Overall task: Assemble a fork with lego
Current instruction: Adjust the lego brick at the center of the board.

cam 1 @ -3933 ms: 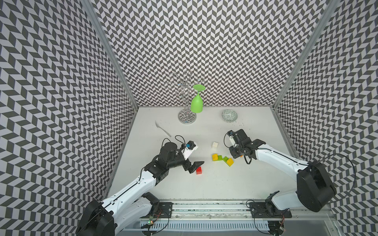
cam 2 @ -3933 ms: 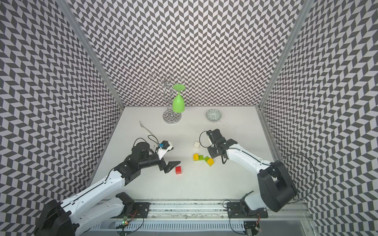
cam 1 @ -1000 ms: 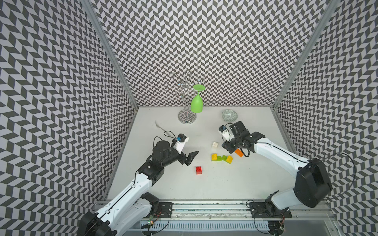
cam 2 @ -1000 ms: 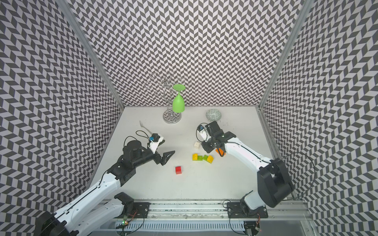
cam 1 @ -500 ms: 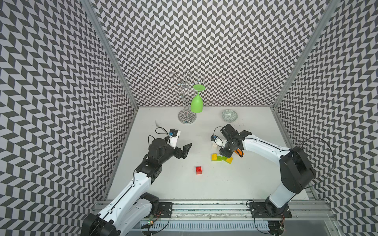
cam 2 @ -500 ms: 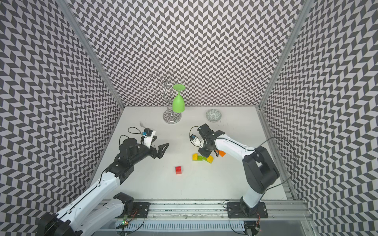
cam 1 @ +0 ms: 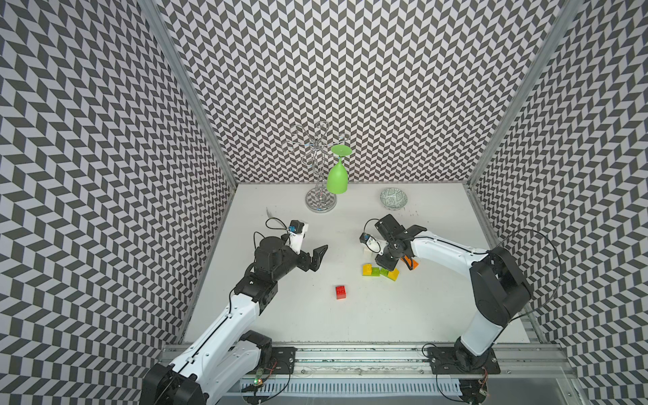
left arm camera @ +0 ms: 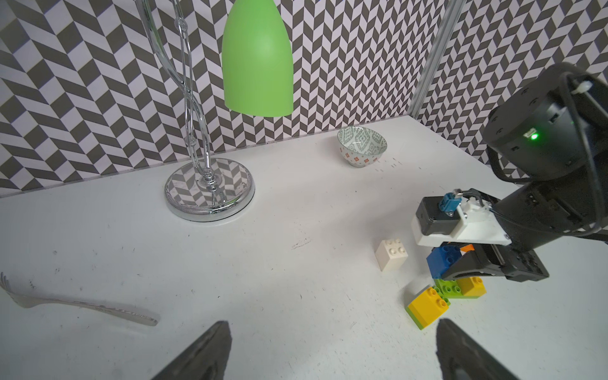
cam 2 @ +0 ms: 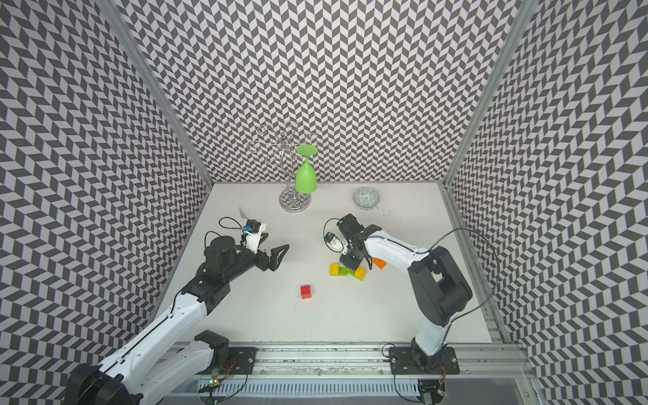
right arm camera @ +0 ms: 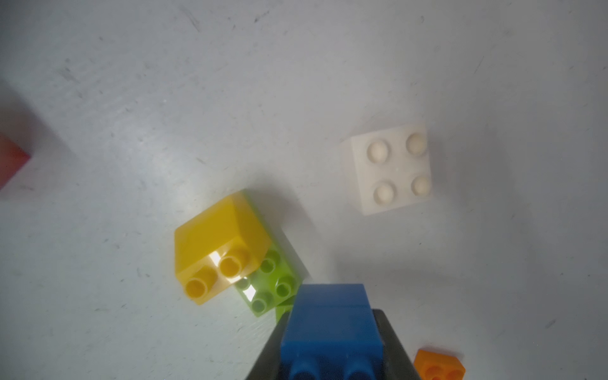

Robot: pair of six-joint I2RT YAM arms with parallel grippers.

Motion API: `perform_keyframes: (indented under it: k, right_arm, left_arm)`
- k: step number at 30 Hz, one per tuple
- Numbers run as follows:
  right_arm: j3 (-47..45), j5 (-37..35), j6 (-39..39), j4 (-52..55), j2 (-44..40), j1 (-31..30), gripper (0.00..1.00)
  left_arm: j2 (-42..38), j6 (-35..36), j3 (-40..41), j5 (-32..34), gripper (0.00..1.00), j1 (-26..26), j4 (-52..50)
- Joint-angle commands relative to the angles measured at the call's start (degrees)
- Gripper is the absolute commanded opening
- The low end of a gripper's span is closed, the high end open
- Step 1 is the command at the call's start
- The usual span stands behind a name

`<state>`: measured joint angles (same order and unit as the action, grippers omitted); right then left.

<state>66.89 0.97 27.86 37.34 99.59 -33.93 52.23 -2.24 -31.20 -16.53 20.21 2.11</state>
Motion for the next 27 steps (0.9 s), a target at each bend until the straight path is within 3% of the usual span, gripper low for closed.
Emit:
perform_keyframes:
  k: [1, 13, 27]
  right_arm:
    - [-0.36, -3.66, -0.80, -4.18, 0.44, 0.44, 0.00]
    - [-1.77, -8.53, -0.98, -4.52, 3.75, 1.50, 0.00]
    - [-2.82, -1.87, -0.25, -3.59, 2.81, 1.53, 0.00]
  left_arm:
    - [0.42, 0.71, -0.99, -0.16, 0.99, -0.43, 1.41]
    - [0.63, 0.85, -0.96, -0.44, 0.99, -0.61, 1.36]
    - [0.68, 1.04, -0.94, -0.88, 0.98, -0.61, 1.41]
